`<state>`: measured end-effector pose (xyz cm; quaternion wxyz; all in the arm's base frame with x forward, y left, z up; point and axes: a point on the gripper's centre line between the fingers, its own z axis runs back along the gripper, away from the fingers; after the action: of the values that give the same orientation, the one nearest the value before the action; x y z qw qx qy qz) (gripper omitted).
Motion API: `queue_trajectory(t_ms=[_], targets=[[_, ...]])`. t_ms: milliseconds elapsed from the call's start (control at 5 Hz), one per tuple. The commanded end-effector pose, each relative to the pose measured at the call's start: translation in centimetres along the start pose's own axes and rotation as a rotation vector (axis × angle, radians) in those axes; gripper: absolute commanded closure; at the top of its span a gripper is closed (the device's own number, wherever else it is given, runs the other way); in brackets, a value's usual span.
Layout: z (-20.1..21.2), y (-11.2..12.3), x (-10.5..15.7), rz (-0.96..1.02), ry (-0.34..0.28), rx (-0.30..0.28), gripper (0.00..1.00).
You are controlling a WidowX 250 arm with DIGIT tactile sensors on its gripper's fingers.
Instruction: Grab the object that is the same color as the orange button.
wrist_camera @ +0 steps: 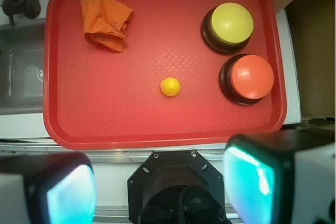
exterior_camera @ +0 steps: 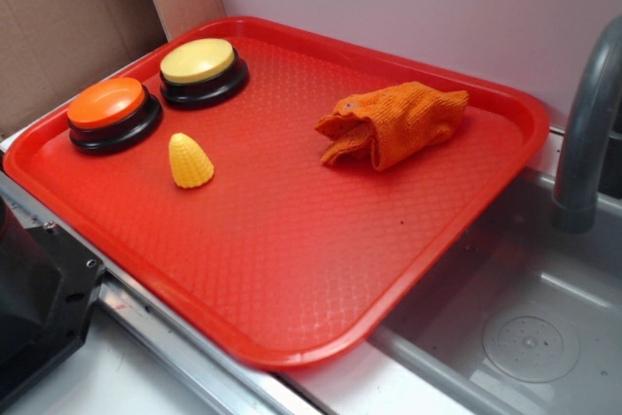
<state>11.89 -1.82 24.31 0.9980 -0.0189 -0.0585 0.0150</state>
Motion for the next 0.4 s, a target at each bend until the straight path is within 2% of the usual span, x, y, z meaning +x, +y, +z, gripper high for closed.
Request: queue_trajectory(t_ms=[0,200], targets=[[0.0,0.0,0.0,0.000,0.000,0.000,0.00],[-5.0,-4.8,4.3,-0.102,-0.012,-0.025,0.00]])
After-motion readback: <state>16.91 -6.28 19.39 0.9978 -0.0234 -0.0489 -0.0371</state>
